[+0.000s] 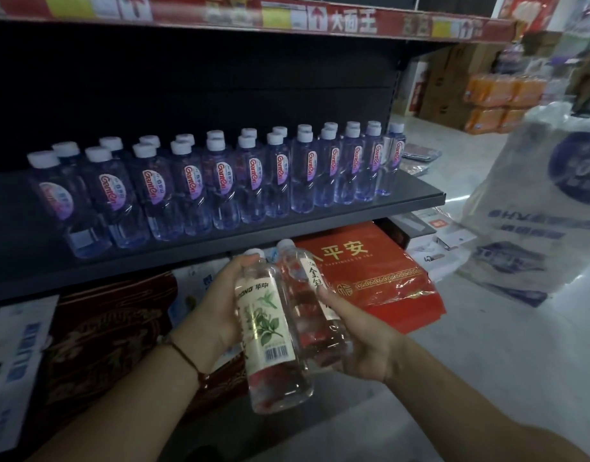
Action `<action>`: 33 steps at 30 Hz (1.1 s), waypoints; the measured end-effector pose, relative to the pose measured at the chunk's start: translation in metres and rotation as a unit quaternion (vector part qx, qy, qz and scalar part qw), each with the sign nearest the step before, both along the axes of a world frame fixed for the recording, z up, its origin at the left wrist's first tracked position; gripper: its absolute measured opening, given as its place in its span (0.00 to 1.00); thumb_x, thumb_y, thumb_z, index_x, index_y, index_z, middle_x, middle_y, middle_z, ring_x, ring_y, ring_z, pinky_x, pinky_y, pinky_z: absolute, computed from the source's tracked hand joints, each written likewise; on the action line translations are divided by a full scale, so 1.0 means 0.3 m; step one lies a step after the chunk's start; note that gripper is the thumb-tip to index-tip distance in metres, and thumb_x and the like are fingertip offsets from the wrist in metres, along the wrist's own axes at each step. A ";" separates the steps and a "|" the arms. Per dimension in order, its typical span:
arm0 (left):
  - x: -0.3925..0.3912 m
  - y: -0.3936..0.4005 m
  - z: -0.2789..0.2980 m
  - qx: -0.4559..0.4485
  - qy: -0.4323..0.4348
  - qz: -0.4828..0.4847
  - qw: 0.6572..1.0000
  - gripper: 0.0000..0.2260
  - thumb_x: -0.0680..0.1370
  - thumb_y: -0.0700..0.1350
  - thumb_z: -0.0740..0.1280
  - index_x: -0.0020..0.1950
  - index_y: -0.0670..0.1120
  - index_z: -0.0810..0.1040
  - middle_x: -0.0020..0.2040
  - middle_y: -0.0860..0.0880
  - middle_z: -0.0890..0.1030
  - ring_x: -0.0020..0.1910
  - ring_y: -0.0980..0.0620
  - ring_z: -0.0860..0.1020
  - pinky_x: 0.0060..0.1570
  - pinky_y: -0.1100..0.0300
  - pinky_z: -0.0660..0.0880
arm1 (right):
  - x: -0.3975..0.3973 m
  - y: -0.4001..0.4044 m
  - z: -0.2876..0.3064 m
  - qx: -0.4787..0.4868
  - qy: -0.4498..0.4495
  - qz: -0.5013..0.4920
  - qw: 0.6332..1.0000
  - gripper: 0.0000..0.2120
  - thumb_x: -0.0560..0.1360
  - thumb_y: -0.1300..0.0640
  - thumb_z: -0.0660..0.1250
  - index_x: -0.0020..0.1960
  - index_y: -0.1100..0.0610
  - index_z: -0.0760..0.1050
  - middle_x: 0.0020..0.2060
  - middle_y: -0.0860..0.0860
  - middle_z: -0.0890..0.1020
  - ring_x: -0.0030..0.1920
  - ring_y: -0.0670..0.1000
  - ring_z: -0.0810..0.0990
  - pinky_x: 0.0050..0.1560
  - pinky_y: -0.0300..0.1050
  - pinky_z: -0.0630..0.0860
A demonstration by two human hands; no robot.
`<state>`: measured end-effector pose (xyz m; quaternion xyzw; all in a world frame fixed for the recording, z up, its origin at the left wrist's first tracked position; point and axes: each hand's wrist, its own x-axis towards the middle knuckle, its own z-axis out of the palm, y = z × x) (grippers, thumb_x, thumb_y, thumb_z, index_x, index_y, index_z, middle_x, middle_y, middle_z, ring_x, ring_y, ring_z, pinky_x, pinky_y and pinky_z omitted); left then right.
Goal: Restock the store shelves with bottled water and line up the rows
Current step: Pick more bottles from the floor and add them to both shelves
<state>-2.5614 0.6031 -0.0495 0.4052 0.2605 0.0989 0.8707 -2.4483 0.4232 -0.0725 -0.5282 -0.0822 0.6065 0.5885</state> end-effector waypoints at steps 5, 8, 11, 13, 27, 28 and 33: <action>0.035 0.007 -0.007 -0.017 0.030 0.006 0.999 0.11 0.74 0.51 0.69 0.39 0.44 0.81 0.36 0.44 0.82 0.32 0.45 0.81 0.34 0.56 0.81 | 0.008 0.014 0.026 0.013 0.040 -0.035 0.998 0.28 0.70 0.46 0.75 0.61 0.63 0.78 0.54 0.59 0.83 0.51 0.58 0.83 0.52 0.53 0.81; 0.044 0.039 -0.007 -0.033 0.045 0.030 0.998 0.10 0.75 0.50 0.69 0.37 0.45 0.78 0.33 0.45 0.79 0.31 0.47 0.79 0.35 0.56 0.80 | 0.024 0.016 0.034 0.049 0.095 -0.056 0.993 0.33 0.71 0.47 0.76 0.71 0.59 0.73 0.62 0.55 0.78 0.62 0.55 0.78 0.65 0.55 0.75; 0.041 0.086 -0.023 -0.079 0.054 0.068 0.993 0.14 0.77 0.51 0.67 0.34 0.45 0.76 0.34 0.45 0.78 0.31 0.47 0.78 0.39 0.57 0.79 | 0.025 0.013 0.038 0.083 0.111 -0.024 0.990 0.27 0.72 0.42 0.70 0.61 0.61 0.81 0.57 0.62 0.82 0.56 0.63 0.82 0.62 0.67 0.73; 0.032 0.111 -0.035 -0.088 0.064 0.104 0.989 0.13 0.77 0.50 0.68 0.35 0.46 0.76 0.35 0.45 0.78 0.32 0.46 0.79 0.42 0.55 0.78 | 0.015 0.007 0.033 0.093 0.128 0.005 0.987 0.30 0.73 0.39 0.66 0.59 0.63 0.82 0.57 0.64 0.82 0.57 0.66 0.82 0.62 0.70 0.70; -0.067 0.023 0.080 0.171 -0.067 -0.006 0.983 0.16 0.74 0.49 0.72 0.60 0.44 0.80 0.54 0.43 0.84 0.55 0.42 0.82 0.59 0.44 0.76 | -0.037 -0.006 0.071 0.170 0.149 -0.004 0.974 0.32 0.73 0.43 0.69 0.68 0.64 0.76 0.70 0.60 0.72 0.72 0.65 0.69 0.69 0.71 0.66; -0.079 0.005 0.083 0.191 -0.055 -0.024 0.980 0.20 0.73 0.51 0.72 0.62 0.44 0.79 0.56 0.42 0.85 0.58 0.42 0.82 0.60 0.42 0.76 | -0.035 -0.010 0.086 0.173 0.143 -0.020 0.974 0.29 0.72 0.44 0.70 0.64 0.64 0.79 0.68 0.59 0.74 0.70 0.64 0.72 0.64 0.70 0.71; -0.110 -0.050 0.100 0.247 0.023 -0.002 0.969 0.26 0.68 0.57 0.75 0.60 0.43 0.80 0.54 0.40 0.86 0.56 0.37 0.83 0.55 0.41 0.80 | -0.064 -0.033 0.162 0.170 0.088 -0.014 0.981 0.18 0.71 0.50 0.69 0.50 0.64 0.85 0.47 0.62 0.84 0.44 0.61 0.85 0.43 0.55 0.82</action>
